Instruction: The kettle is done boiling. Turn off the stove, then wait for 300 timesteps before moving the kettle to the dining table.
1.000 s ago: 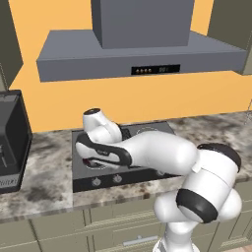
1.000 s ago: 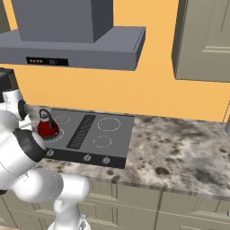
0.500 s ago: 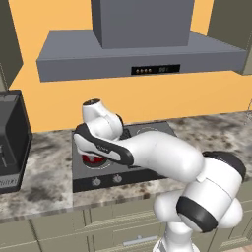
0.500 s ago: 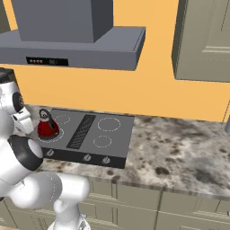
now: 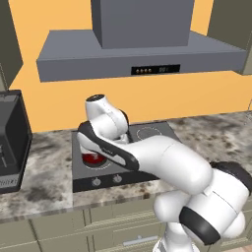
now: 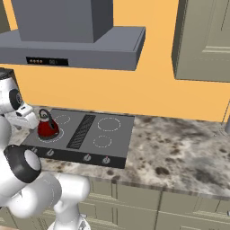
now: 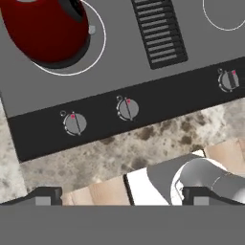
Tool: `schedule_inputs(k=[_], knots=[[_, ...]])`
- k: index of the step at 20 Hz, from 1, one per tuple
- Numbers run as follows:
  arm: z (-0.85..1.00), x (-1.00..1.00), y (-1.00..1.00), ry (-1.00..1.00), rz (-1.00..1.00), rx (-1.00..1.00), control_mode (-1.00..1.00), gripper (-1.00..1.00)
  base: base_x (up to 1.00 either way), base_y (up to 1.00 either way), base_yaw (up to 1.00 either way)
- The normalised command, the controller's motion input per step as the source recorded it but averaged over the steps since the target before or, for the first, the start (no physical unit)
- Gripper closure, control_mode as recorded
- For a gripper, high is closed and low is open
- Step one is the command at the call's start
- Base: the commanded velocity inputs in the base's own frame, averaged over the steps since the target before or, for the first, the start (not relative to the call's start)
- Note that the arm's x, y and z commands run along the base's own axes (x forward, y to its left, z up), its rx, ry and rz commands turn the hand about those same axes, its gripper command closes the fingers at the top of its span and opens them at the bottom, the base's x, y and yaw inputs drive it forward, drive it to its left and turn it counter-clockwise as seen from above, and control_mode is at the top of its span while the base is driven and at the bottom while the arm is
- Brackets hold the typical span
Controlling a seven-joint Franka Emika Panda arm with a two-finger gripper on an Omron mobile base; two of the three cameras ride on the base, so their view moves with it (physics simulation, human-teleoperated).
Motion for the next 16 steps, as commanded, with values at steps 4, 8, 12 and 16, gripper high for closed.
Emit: schedule_inputs(k=[4,8,12,16], knots=[[0.16,-0.14,-0.36,-0.13,0.26,0.0,-1.0,-1.0,0.0,0.0,0.0],[0.13,-0.07,-0.44,-0.16,0.26,0.0,-1.0,-1.0,0.0,0.0,0.0],[0.0,0.02,-0.42,-0.05,0.15,0.1,-1.0,-1.0,0.0,0.0,0.0],[0.0,0.22,-0.43,0.0,0.1,0.13,-1.0,-1.0,0.0,0.0,0.0]])
